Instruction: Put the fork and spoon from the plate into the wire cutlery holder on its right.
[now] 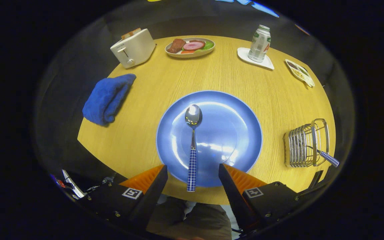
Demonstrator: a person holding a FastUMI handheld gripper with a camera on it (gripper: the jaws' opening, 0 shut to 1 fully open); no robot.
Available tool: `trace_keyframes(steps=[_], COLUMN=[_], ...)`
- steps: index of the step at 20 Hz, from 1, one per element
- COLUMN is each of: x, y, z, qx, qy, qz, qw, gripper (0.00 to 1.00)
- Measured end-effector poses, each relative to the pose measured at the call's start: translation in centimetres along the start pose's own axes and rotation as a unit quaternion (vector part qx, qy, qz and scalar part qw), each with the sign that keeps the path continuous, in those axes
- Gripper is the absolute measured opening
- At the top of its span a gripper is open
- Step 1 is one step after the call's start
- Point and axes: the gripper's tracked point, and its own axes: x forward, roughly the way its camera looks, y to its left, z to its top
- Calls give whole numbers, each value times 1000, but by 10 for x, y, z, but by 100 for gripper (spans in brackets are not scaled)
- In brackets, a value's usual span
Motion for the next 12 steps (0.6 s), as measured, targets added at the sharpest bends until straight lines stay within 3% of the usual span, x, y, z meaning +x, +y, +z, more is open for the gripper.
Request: trace_keyframes(steps=[8, 10, 12], x=[19, 21, 22], y=[-5, -5, -3], z=[-6, -12, -17], qx=[4, 2, -6], qy=[36, 53, 74], qz=[-9, -9, -5], qw=[999, 999, 997], gripper=[95, 76, 76])
